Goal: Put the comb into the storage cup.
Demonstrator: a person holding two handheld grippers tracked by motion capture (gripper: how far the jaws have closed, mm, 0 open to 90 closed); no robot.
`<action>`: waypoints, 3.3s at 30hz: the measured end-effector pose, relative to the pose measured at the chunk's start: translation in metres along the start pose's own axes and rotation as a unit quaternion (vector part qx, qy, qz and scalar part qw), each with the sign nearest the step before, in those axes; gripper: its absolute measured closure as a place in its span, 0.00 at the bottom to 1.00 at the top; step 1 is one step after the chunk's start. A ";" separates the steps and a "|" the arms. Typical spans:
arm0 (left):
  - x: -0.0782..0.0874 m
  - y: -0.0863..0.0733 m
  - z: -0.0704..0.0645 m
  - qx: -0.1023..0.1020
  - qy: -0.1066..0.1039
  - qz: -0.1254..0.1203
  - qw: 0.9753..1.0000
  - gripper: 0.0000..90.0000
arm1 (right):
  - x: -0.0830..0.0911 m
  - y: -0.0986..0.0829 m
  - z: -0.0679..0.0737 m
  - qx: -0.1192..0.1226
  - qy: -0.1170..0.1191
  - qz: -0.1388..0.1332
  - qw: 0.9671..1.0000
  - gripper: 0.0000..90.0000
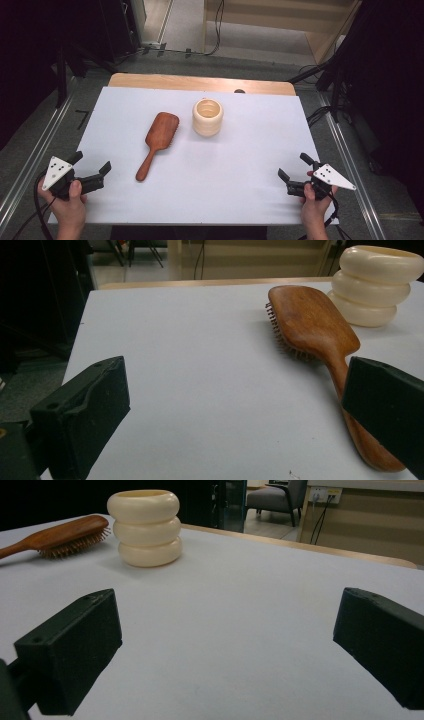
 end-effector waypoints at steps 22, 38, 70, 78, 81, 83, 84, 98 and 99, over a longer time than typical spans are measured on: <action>-0.011 0.036 -0.037 -0.042 -0.025 0.038 0.998 0.00 | 0.001 0.000 0.001 0.005 0.000 -0.003 1.000 0.00; -0.019 0.053 -0.045 -0.044 -0.032 0.069 0.996 0.00 | -0.001 -0.001 0.003 0.014 0.003 0.002 1.000 0.00; -0.054 0.045 -0.076 -0.101 -0.045 0.168 0.980 0.00 | -0.003 -0.002 0.004 0.022 0.006 0.007 1.000 0.00; -0.067 0.037 -0.085 -0.097 -0.059 0.202 0.973 0.00 | -0.003 -0.002 0.005 0.022 0.007 0.006 1.000 0.00; -0.071 0.034 -0.088 -0.096 -0.064 0.210 0.971 0.00 | -0.003 -0.002 0.005 0.022 0.006 0.007 1.000 0.00; -0.073 0.033 -0.090 -0.093 -0.069 0.215 0.970 0.00 | -0.003 -0.002 0.005 0.022 0.006 0.007 1.000 0.00; -0.074 0.032 -0.091 -0.093 -0.071 0.218 0.969 0.00 | -0.003 -0.002 0.005 0.022 0.006 0.008 1.000 0.00; -0.087 0.015 -0.100 -0.091 -0.076 0.273 0.955 0.12 | -0.003 -0.002 0.005 0.022 0.006 0.008 1.000 0.00; -0.088 0.014 -0.100 -0.091 -0.076 0.276 0.954 0.12 | -0.003 -0.002 0.005 0.022 0.006 0.008 1.000 0.00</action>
Point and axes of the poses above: each handheld gripper's, and its own axes: x roughly backward along the jaws, y roughly out of its top, z roughly to its left, the point moved 9 cm from there along -x, roughly forward along the jaws, and after that the axes turned 5 degrees about y, right-handed, at the moved point
